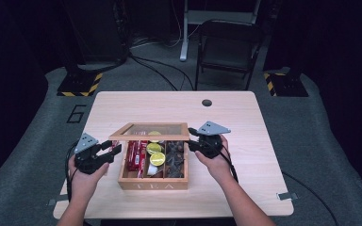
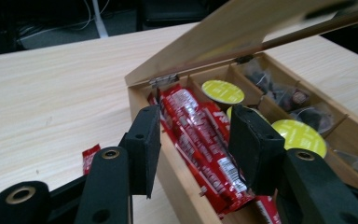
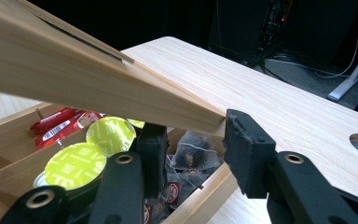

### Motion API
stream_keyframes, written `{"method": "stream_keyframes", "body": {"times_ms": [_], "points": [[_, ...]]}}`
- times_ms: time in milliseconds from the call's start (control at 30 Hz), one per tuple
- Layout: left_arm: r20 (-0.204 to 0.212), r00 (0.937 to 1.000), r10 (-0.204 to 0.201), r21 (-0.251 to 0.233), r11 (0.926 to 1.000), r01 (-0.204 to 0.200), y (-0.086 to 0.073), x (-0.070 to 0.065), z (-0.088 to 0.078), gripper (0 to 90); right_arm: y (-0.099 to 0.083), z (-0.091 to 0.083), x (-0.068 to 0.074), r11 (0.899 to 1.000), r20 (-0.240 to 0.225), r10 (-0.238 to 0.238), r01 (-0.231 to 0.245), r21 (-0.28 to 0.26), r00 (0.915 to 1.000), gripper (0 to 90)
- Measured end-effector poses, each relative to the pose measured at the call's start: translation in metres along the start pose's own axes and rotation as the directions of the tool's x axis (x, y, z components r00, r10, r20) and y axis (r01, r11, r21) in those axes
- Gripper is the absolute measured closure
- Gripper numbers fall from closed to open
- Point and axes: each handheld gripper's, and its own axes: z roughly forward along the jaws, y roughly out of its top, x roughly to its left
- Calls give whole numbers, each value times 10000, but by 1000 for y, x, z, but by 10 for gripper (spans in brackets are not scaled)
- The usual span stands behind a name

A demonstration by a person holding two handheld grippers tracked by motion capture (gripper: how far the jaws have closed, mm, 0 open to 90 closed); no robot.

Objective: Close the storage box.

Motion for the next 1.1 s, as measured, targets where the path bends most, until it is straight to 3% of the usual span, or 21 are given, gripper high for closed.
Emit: {"method": "stream_keyframes", "body": {"times_ms": [200,600,1033,1100], "points": [[170,9999,6,-309,9995,-1,8,-6,-5,561,-1,0,1,10000,-1,28,-28,9,10000,596],[395,9991,121,-204,9997,-113,18,-11,-7,599,-1,0,0,9999,-22,103,-103,-27,9999,595],[141,9999,49,-90,9999,-47,19,-10,-5,595,-1,0,0,9999,-32,115,-115,-8,9999,595],[69,10000,23,-241,9997,-21,19,-9,-6,589,-1,0,0,9999,-33,111,-111,-2,9999,595]]}}
